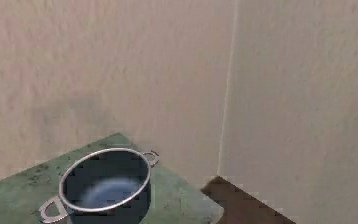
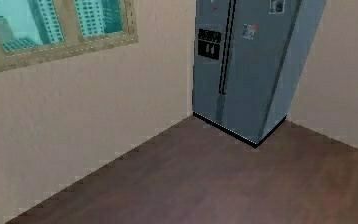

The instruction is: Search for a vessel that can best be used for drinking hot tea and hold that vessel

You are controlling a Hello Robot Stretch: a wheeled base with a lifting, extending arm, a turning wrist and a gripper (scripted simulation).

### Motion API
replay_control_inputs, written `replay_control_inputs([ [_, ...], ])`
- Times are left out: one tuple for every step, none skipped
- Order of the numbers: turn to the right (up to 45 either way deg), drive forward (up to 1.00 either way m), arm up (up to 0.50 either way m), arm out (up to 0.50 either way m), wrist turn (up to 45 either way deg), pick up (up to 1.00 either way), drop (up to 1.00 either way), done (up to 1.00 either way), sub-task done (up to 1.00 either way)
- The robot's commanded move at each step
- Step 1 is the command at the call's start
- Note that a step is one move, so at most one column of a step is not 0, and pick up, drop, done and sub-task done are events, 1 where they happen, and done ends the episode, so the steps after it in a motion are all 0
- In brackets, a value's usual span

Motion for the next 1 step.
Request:
replay_control_inputs([
  [-45.0, 0.0, 0.0, 0.0, 0.0, 0.0, 0.0, 0.0, 0.0],
])
